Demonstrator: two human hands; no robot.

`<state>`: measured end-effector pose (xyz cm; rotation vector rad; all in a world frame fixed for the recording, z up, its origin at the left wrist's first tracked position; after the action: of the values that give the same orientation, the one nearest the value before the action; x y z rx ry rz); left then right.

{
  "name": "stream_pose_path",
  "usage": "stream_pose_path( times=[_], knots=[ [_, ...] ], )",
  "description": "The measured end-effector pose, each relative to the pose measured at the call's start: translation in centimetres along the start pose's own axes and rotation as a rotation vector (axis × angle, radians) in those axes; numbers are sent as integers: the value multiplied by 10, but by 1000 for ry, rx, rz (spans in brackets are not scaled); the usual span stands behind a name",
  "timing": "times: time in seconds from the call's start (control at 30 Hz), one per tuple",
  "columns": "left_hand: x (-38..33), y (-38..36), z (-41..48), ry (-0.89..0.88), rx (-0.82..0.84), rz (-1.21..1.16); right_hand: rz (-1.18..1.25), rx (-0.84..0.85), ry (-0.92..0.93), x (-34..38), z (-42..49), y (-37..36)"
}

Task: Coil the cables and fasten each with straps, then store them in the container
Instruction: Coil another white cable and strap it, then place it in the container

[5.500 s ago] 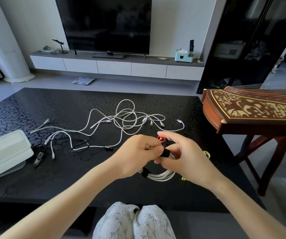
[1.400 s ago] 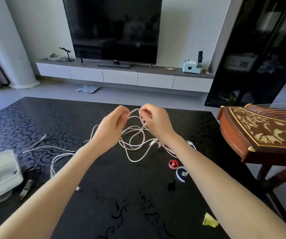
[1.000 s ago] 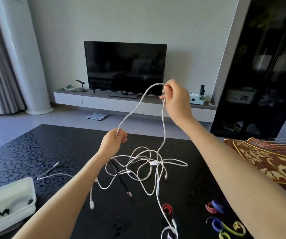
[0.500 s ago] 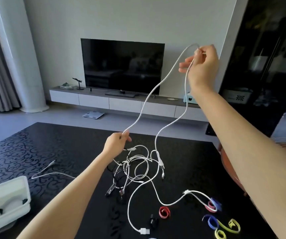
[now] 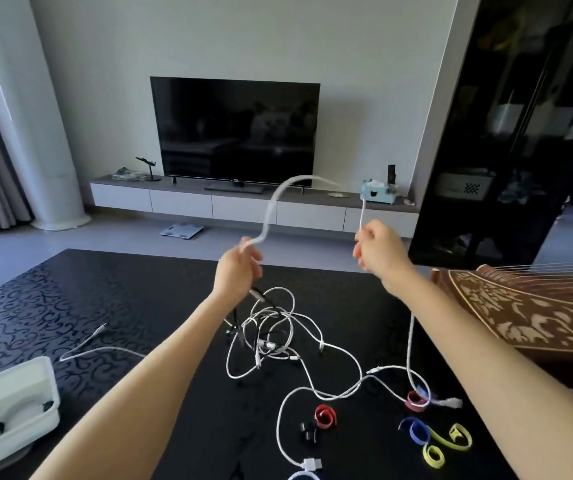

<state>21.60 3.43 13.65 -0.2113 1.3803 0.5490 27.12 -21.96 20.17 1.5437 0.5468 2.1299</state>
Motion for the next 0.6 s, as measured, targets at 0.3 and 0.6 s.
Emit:
stream_pose_path(
  times=[0.3,0.6],
  knots=[
    [9,-15,-10,247,186,403,-280,294,-64,-51,-53,-67],
    [-27,-15,-70,533,517,-366,-408,13,129,-14,-83,-25]
  ],
)
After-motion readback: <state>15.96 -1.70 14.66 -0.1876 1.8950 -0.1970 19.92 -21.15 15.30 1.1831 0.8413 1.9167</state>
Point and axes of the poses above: each hand's wrist, its own z-axis towards the middle knuckle, its own y-axis out of the back of the hand, x = y × z, the point moved 9 cm from there along z, towards the middle knuckle, and after that the axes turned 6 degrees about -z, right-handed, at the moved point
